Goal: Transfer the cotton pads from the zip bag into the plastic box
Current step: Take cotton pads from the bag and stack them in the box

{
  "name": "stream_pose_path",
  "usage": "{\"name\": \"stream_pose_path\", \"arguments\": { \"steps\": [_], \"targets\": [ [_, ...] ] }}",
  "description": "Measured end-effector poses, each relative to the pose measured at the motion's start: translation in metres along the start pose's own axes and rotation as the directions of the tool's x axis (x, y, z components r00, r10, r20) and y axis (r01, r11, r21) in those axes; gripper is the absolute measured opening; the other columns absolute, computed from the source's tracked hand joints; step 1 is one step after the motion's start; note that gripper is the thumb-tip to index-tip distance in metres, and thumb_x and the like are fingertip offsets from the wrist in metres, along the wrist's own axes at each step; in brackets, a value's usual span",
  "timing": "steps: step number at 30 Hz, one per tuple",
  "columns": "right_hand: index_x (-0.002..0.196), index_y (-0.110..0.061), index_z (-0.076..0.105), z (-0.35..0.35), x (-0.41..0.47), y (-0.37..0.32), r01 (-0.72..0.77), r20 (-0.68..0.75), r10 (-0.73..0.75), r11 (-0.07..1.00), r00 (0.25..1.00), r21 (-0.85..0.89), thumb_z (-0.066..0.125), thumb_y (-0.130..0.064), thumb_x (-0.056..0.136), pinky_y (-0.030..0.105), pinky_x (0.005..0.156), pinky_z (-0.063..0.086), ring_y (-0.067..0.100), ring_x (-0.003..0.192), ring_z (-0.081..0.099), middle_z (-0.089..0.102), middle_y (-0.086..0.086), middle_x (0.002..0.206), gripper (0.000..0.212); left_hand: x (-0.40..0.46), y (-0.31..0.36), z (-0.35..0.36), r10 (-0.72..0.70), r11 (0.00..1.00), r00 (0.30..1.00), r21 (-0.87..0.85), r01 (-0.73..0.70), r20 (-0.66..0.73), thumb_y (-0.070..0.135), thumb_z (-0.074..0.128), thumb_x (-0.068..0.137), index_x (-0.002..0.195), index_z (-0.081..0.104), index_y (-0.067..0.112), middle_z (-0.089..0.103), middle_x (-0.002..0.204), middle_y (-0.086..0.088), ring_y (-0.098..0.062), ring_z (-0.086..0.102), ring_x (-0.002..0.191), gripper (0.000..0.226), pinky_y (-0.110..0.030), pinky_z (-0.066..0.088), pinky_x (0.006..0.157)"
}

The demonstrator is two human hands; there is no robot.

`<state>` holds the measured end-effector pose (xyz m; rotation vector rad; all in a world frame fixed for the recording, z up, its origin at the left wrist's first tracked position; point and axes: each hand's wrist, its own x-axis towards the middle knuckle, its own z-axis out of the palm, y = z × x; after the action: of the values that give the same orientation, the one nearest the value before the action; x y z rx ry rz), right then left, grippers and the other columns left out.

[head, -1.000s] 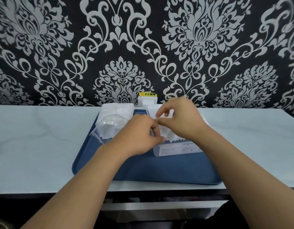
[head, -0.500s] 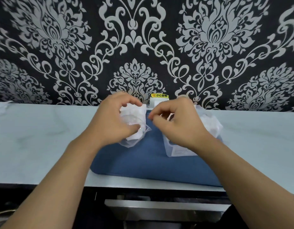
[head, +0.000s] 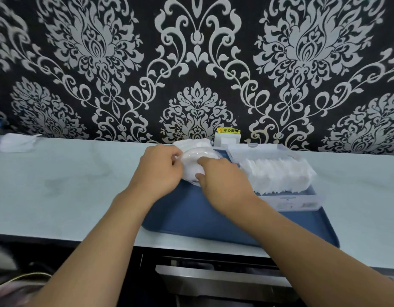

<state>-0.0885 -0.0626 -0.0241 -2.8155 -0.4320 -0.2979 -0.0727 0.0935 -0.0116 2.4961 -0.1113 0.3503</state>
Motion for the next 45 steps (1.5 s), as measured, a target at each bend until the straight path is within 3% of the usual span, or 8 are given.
{"name": "stream_pose_path", "arguments": {
  "steps": [7, 12, 16, 20, 26, 31, 40, 45],
  "targets": [
    [0.127, -0.026, 0.047, -0.003, 0.008, 0.003, -0.062, -0.083, 0.055, 0.995, 0.995, -0.084, 0.063, -0.014, 0.088, 0.034, 0.062, 0.041, 0.033, 0.088, 0.064, 0.068, 0.005, 0.101, 0.044, -0.003, 0.004, -0.004, 0.035, 0.998, 0.999, -0.043, -0.036, -0.028, 0.009, 0.053, 0.088, 0.107, 0.075, 0.023, 0.068, 0.072, 0.004, -0.022, 0.065, 0.074, 0.032, -0.034, 0.053, 0.074],
    [0.147, -0.027, 0.03, 0.0, 0.015, 0.006, -0.073, 0.038, 0.077, 0.993, 0.996, -0.097, 0.063, -0.018, 0.09, 0.035, 0.066, 0.043, 0.035, 0.096, 0.065, 0.065, 0.008, 0.108, 0.067, -0.003, 0.006, -0.001, 0.023, 0.997, 1.0, -0.077, -0.022, 0.019, 0.009, 0.051, 0.089, 0.128, 0.065, 0.019, 0.067, 0.079, 0.006, -0.019, 0.062, 0.079, 0.043, -0.031, 0.05, 0.077],
    [0.133, -0.022, 0.049, -0.003, 0.02, 0.009, -0.117, -0.063, 0.11, 0.987, 0.992, -0.112, 0.065, -0.013, 0.089, 0.036, 0.069, 0.047, 0.032, 0.097, 0.066, 0.067, 0.006, 0.108, 0.048, 0.0, 0.004, -0.001, 0.009, 0.995, 1.0, -0.099, -0.009, -0.004, 0.011, 0.051, 0.09, 0.13, 0.063, 0.02, 0.066, 0.083, 0.005, -0.02, 0.061, 0.081, 0.043, -0.032, 0.05, 0.079],
    [0.126, -0.02, 0.051, -0.002, 0.024, 0.009, -0.115, 0.025, 0.117, 0.99, 0.993, -0.082, 0.064, -0.028, 0.093, 0.035, 0.07, 0.045, 0.032, 0.099, 0.064, 0.066, 0.007, 0.11, 0.036, 0.001, 0.005, 0.001, 0.02, 0.993, 1.0, -0.114, -0.02, -0.003, 0.009, 0.05, 0.091, 0.128, 0.064, 0.019, 0.063, 0.082, 0.005, -0.02, 0.059, 0.08, 0.041, -0.03, 0.047, 0.077],
    [0.123, -0.021, 0.059, -0.004, 0.025, 0.011, -0.153, 0.024, 0.154, 0.987, 0.988, -0.041, 0.06, -0.013, 0.09, 0.037, 0.078, 0.051, 0.032, 0.098, 0.064, 0.066, 0.006, 0.109, 0.034, 0.001, 0.005, 0.004, 0.014, 0.992, 1.0, -0.128, -0.015, -0.01, 0.01, 0.05, 0.089, 0.128, 0.064, 0.02, 0.066, 0.088, 0.001, -0.022, 0.061, 0.082, 0.043, -0.035, 0.053, 0.081],
    [0.075, -0.022, 0.05, -0.006, 0.022, 0.011, -0.151, 0.025, 0.151, 0.988, 0.988, 0.026, 0.064, -0.018, 0.081, 0.029, 0.061, 0.037, 0.03, 0.074, 0.053, 0.049, -0.003, 0.072, 0.016, 0.0, 0.001, 0.002, -0.005, 0.994, 1.0, -0.107, 0.004, -0.009, 0.014, 0.062, 0.086, 0.128, 0.063, 0.023, 0.066, 0.077, 0.009, -0.01, 0.062, 0.077, 0.044, -0.026, 0.048, 0.072],
    [0.087, -0.019, 0.061, -0.011, 0.013, 0.013, -0.121, -0.055, 0.125, 0.991, 0.991, 0.06, 0.07, -0.034, 0.085, 0.034, 0.067, 0.046, 0.028, 0.08, 0.058, 0.048, -0.003, 0.102, 0.017, 0.0, 0.005, 0.009, 0.036, 0.999, 0.999, 0.013, -0.036, 0.02, 0.039, 0.081, 0.074, 0.107, 0.067, 0.035, 0.064, 0.07, 0.008, -0.016, 0.063, 0.071, 0.036, -0.029, 0.048, 0.066],
    [0.079, -0.021, 0.058, -0.018, 0.011, 0.017, -0.072, -0.071, 0.07, 0.997, 0.995, -0.015, 0.073, -0.034, 0.083, 0.032, 0.064, 0.046, 0.027, 0.081, 0.062, 0.066, 0.002, 0.089, 0.02, 0.002, 0.012, 0.014, 0.033, 0.995, 0.997, 0.096, -0.026, -0.065, 0.031, 0.074, 0.083, 0.1, 0.068, 0.03, 0.067, 0.081, 0.004, -0.025, 0.065, 0.081, 0.018, -0.033, 0.051, 0.07]
  ]
}}
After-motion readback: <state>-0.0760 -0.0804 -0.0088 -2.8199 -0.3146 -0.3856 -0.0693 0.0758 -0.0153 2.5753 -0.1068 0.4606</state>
